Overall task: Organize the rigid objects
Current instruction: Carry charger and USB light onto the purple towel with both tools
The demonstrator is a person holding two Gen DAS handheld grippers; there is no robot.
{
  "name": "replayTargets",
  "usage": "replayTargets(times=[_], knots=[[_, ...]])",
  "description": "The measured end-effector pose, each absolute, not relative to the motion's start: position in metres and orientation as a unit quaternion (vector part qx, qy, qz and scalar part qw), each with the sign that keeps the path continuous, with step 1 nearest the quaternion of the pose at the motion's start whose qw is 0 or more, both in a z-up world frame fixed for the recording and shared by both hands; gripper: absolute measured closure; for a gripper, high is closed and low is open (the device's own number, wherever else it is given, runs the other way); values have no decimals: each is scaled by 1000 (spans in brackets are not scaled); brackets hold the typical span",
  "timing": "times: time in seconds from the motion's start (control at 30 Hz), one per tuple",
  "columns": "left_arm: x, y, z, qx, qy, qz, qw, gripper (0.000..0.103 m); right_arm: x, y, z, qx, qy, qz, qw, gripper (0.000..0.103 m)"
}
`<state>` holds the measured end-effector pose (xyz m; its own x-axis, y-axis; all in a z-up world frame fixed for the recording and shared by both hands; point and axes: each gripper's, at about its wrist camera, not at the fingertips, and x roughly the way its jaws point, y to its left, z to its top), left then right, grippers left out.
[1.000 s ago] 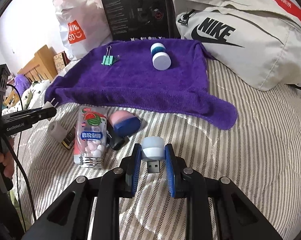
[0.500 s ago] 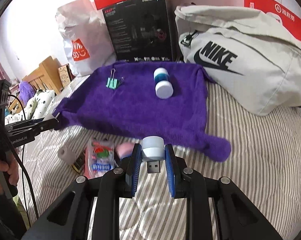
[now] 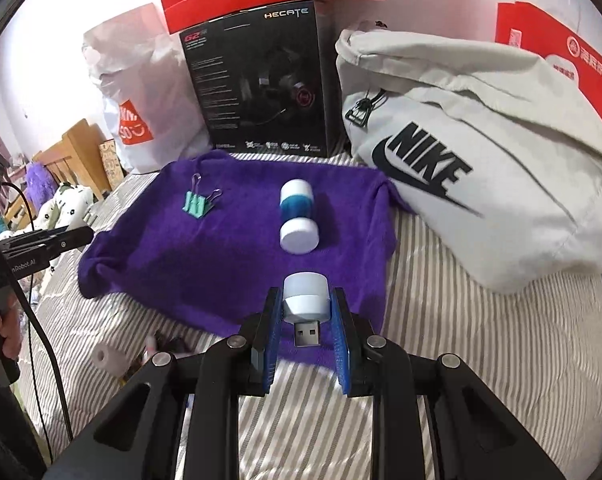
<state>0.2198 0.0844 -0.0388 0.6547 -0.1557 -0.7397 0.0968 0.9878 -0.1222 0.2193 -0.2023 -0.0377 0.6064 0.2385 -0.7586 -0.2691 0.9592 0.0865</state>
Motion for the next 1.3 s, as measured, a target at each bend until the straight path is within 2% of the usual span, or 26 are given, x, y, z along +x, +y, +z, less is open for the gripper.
replayTargets(times=[0.23,0.6,1.3], knots=[[253,82,-50,-34,423,-65,903,78,257,-199,-44,-31,429,138,892,79],[297,89,-75,-43,449,-52,891,78,303,-189,-86,-65,465,130,873,79],[339,82,-100,-34,485,-39,873,78,316,-172,-110,-94,474,137,864,79]])
